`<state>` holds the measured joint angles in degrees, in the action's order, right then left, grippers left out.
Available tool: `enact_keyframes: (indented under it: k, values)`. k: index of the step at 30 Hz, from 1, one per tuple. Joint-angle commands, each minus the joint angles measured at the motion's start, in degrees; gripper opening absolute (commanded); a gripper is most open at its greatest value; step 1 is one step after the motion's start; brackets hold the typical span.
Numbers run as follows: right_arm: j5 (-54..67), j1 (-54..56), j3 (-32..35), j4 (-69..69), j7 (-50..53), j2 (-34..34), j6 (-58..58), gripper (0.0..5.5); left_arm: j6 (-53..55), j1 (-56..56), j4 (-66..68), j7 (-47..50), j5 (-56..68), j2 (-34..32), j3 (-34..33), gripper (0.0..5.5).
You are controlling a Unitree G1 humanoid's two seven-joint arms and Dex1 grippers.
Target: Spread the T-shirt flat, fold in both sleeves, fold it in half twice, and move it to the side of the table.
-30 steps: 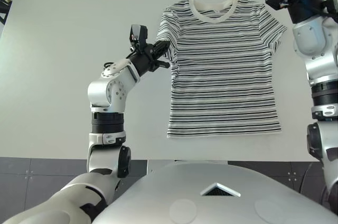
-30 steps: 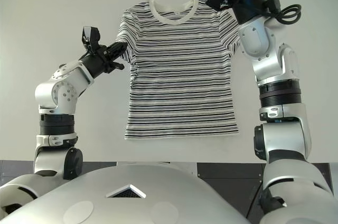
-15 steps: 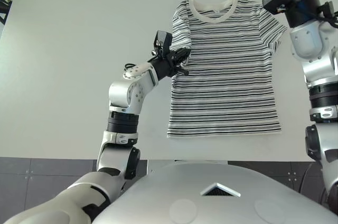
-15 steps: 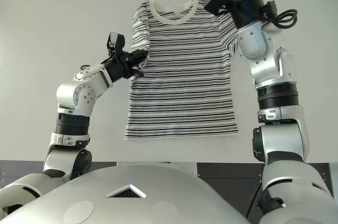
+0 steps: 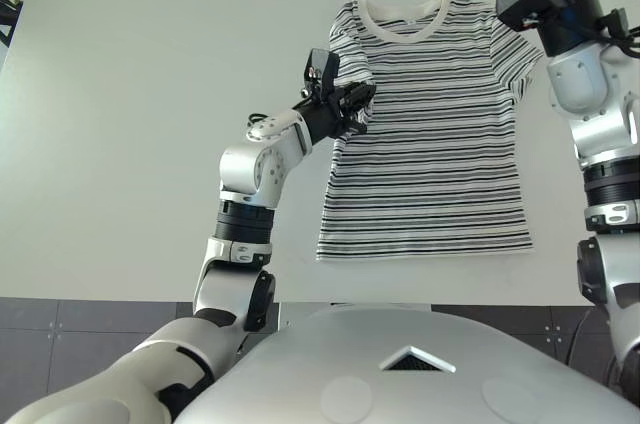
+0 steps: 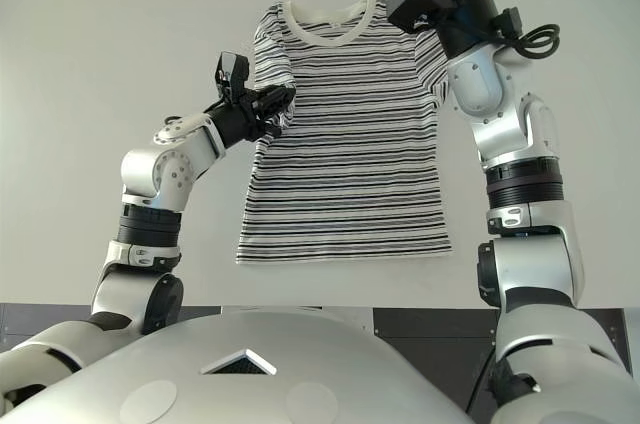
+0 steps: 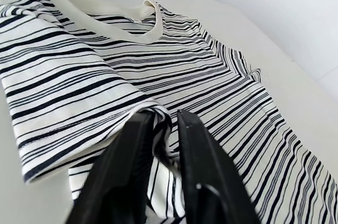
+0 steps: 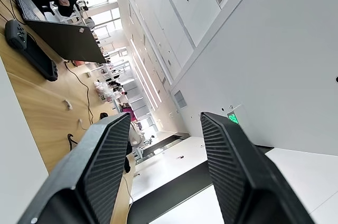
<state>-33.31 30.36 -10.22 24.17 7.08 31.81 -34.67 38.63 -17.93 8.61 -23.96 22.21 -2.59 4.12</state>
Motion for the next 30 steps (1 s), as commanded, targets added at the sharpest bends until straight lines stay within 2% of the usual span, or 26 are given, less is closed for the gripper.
enact_keyframes:
  k: [1, 5, 8, 13, 18, 21, 22, 25, 30]
  values:
    - [0.4, 0.2, -0.1, 0.1, -0.8, 0.0, 0.0, 2.44, 0.4, -0.5, -0.1, -0.3, -0.7, -0.6, 0.5, 1.40]
    - [0.5, 0.4, -0.1, 0.6, -0.9, 0.1, -0.1, 2.44, 1.2, 1.5, -4.9, -2.3, -0.5, -2.5, 2.3, 1.45]
    - [6.5, 0.7, 1.2, 4.5, -4.4, -0.3, -1.1, 2.44, 1.6, 3.6, -9.5, -4.0, -0.1, -4.2, 3.6, 1.45]
    - [21.1, 1.5, 5.5, 13.7, -15.7, -0.2, -1.0, 2.44, 3.1, 6.3, -15.1, -5.1, 0.9, -6.0, 3.8, 1.45]
    - [34.0, 3.9, 11.1, 24.1, -30.1, -0.7, 5.3, 2.44, 3.2, 8.9, -21.1, -6.0, 1.9, -8.8, 2.7, 1.45]
    - [35.3, 4.6, 12.7, 27.6, -32.4, 0.2, 5.7, 2.44, -0.6, 8.7, -20.3, -4.2, -1.0, -11.0, 1.0, 1.45]
    - [35.2, 4.7, 12.9, 27.9, -32.7, 0.3, 5.4, 2.44, -5.3, 8.1, -17.7, -2.1, -5.5, -12.7, 1.3, 1.45]
    - [34.9, 4.8, 13.2, 28.4, -33.2, 0.2, 4.9, 2.44, -17.2, 7.2, -11.1, 2.1, -16.2, -16.2, 3.5, 1.45]
    - [33.9, 5.0, 12.9, 29.1, -32.8, -0.2, 4.1, 2.44, -31.1, 7.5, -1.4, 5.5, -29.5, -20.3, 8.8, 1.45]
